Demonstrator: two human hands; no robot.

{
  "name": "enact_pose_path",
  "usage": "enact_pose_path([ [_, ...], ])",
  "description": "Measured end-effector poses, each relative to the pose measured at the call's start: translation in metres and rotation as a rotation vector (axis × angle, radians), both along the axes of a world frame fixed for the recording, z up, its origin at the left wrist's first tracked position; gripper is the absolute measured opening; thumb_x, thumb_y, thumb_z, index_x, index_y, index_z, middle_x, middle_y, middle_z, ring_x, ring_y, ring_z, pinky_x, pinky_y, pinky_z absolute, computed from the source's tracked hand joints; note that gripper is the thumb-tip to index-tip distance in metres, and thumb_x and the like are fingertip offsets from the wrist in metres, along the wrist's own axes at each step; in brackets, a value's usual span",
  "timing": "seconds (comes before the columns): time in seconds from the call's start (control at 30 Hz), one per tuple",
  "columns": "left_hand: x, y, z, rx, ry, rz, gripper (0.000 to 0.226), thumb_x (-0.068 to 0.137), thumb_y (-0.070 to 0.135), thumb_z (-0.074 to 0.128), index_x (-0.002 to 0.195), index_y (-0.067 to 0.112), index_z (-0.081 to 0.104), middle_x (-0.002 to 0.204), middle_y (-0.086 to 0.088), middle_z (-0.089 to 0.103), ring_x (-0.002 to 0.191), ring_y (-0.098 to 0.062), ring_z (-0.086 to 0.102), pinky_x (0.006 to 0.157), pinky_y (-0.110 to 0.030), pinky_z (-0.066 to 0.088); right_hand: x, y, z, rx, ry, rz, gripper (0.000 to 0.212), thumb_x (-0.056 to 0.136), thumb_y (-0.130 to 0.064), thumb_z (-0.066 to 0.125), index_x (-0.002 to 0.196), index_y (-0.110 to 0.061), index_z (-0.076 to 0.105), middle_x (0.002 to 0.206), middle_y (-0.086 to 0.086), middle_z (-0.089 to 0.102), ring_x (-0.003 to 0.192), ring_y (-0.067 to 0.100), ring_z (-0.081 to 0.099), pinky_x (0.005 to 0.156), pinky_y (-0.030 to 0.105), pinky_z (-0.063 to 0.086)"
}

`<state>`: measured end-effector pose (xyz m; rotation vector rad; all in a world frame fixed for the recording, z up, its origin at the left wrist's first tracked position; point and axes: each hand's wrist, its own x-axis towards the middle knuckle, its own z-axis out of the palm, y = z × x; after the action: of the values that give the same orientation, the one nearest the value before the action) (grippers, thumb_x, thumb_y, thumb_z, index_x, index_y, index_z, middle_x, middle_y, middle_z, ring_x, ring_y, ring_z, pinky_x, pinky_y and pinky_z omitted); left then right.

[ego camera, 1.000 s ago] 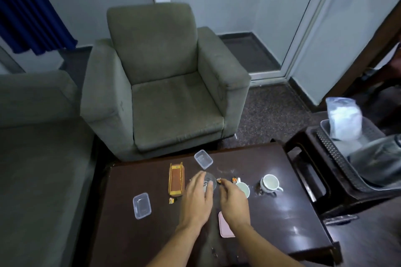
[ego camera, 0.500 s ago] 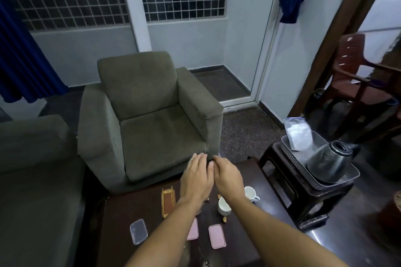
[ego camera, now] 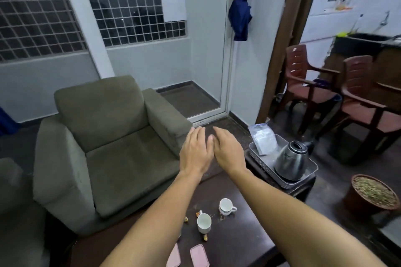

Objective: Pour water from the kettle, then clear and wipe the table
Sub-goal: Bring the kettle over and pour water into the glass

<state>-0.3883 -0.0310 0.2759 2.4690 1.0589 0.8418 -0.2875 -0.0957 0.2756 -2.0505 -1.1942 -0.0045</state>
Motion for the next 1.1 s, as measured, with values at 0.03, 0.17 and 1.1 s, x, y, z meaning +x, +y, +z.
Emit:
enact_pose_path([
  [0.03, 0.012, -0.002, 0.003, 0.003, -0.003, -0.015, 0.052, 0.109, 0.034, 0.040, 0.152, 0.005, 0.047, 0.158, -0.011, 0.047, 0.155, -0.024, 0.030, 0.126, -0.034, 0.024, 0.012, -0.003, 0.003, 0.004, -0.002, -0.011, 0.042, 0.104, -0.030, 0.046, 0.144, -0.017, 0.054, 0.144, 0.004, 0.059, 0.131, 0.023, 0.055, 0.102, 0.043, 0.049],
  [0.17, 0.067, -0.015, 0.011, 0.023, 0.004, -0.071, 0.052, 0.109, 0.034, 0.040, 0.152, 0.006, 0.046, 0.158, -0.011, 0.047, 0.155, -0.024, 0.030, 0.125, -0.033, 0.024, 0.065, -0.020, 0.009, 0.018, -0.008, -0.067, 0.042, 0.104, -0.029, 0.047, 0.143, -0.016, 0.055, 0.143, 0.005, 0.061, 0.130, 0.025, 0.055, 0.103, 0.045, 0.049],
  [1.1, 0.428, -0.139, -0.097, -0.320, 0.124, -0.324, 0.050, 0.107, 0.038, 0.040, 0.147, 0.009, 0.048, 0.150, -0.009, 0.051, 0.138, -0.026, 0.045, 0.115, -0.039, 0.036, 0.408, -0.168, -0.095, -0.281, 0.112, -0.384, 0.027, 0.102, -0.029, 0.046, 0.117, -0.018, 0.066, 0.128, 0.002, 0.065, 0.119, 0.022, 0.058, 0.090, 0.041, 0.052],
])
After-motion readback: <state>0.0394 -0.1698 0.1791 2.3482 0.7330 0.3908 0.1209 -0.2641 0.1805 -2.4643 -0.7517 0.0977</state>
